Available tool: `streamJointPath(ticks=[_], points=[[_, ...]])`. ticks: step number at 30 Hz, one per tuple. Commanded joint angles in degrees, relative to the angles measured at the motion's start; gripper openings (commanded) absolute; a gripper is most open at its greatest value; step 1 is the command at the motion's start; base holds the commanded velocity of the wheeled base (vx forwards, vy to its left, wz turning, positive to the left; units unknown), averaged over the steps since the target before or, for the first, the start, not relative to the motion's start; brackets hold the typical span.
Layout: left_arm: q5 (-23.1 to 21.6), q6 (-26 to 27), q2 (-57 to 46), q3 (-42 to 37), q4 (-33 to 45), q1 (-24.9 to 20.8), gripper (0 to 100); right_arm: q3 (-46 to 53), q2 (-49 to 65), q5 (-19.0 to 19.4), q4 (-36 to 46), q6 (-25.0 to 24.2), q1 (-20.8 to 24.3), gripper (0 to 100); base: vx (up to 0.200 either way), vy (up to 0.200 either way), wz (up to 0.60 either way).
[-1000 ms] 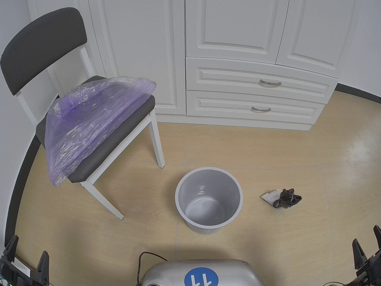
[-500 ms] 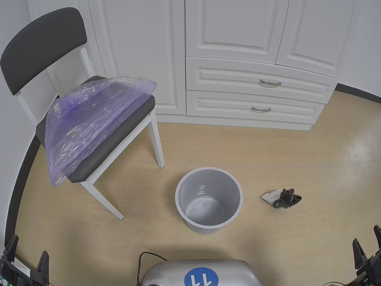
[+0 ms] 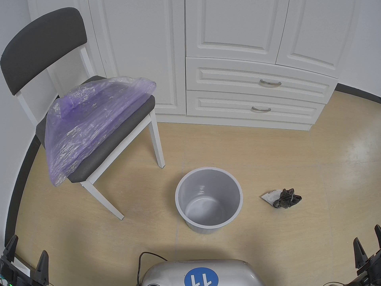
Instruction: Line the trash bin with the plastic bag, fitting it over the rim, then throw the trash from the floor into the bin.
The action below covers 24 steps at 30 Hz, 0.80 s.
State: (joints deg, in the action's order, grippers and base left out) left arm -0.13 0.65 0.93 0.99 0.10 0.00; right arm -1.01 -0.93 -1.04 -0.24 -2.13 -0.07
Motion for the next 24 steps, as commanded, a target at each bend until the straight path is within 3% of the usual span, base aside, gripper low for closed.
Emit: streamJointPath(ticks=[1, 5, 9, 17, 20, 21, 22, 23, 24], points=[[-0.48, 0.76, -0.84, -0.9, 0.08, 0.0, 100, 1.01, 0.93, 0.07, -0.11, 0.2, -0.1, 100, 0.0, 0.0, 0.0], [-2.06, 2.61, -0.84, -0.99, -0.01, 0.09, 100, 0.92, 0.93, -0.02, -0.11, 1.34, -0.1, 100, 0.0, 0.0, 0.0], [-2.68, 3.48, -0.93, -0.99, -0.19, 0.18, 100, 1.01, 0.93, 2.53, -0.2, 5.74, -0.01, 100, 0.0, 0.0, 0.0], [-2.77, 3.57, -0.93, -0.99, -0.19, 0.18, 100, 0.92, 0.93, 2.53, -0.46, 5.03, -0.1, 100, 0.0, 0.0, 0.0], [-1.36, 0.32, -0.93, -0.81, -0.01, 0.18, 100, -2.15, 0.93, 2.35, -7.84, -6.13, -0.01, 100, 0.0, 0.0, 0.0], [-1.36, 0.32, -0.93, -0.81, -0.01, 0.18, 100, -2.15, 0.93, 2.35, -7.84, -6.13, -0.01, 100, 0.0, 0.0, 0.0], [0.49, -2.14, -0.93, -0.81, -0.19, 0.18, 100, -5.84, 0.93, 2.18, -10.74, -14.48, -0.01, 100, 0.0, 0.0, 0.0], [0.84, -2.4, -0.93, -0.81, -0.27, 0.18, 100, -8.3, 0.93, 2.09, -9.86, -16.76, -0.01, 100, 0.0, 0.0, 0.0], [1.1, -2.4, -0.93, -0.99, -0.45, 0.18, 100, -9.45, 0.93, 2.0, -7.84, -15.09, -0.01, 100, 0.0, 0.0, 0.0]])
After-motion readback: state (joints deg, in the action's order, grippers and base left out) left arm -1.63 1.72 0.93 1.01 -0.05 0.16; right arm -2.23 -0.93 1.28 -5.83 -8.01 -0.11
